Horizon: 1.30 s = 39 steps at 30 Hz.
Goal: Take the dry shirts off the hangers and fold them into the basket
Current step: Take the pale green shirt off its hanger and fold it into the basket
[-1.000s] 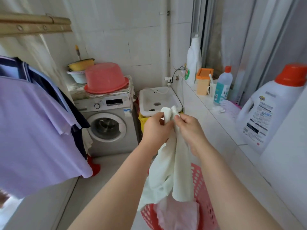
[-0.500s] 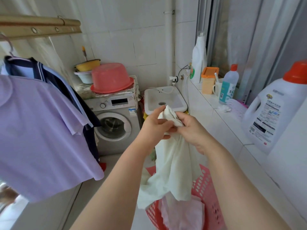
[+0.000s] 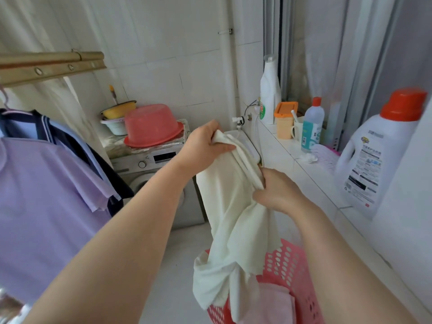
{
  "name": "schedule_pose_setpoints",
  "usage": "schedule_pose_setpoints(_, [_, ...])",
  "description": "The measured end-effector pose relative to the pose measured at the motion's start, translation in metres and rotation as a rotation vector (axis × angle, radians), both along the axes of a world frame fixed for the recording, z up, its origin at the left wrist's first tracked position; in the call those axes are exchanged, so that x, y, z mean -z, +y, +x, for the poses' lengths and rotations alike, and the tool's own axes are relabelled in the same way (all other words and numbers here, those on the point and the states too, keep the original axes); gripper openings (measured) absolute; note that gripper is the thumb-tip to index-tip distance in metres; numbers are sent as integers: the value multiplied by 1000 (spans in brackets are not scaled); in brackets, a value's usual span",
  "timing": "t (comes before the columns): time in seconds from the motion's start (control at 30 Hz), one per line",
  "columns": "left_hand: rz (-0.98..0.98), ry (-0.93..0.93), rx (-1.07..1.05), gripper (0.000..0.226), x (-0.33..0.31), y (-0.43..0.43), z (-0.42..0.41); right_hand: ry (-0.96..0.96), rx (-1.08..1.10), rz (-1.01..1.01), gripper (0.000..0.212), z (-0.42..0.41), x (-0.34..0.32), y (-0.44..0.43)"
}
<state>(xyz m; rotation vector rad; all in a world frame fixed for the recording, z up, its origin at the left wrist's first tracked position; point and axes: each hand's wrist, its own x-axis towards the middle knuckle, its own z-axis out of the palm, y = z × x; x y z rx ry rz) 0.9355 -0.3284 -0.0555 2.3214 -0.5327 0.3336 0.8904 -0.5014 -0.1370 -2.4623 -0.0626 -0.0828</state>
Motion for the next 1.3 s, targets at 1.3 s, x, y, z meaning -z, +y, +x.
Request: schedule_pose_setpoints(1.3, [76,115,-156,30,-17,22,33,-119,377,-342,24,21,19,-59])
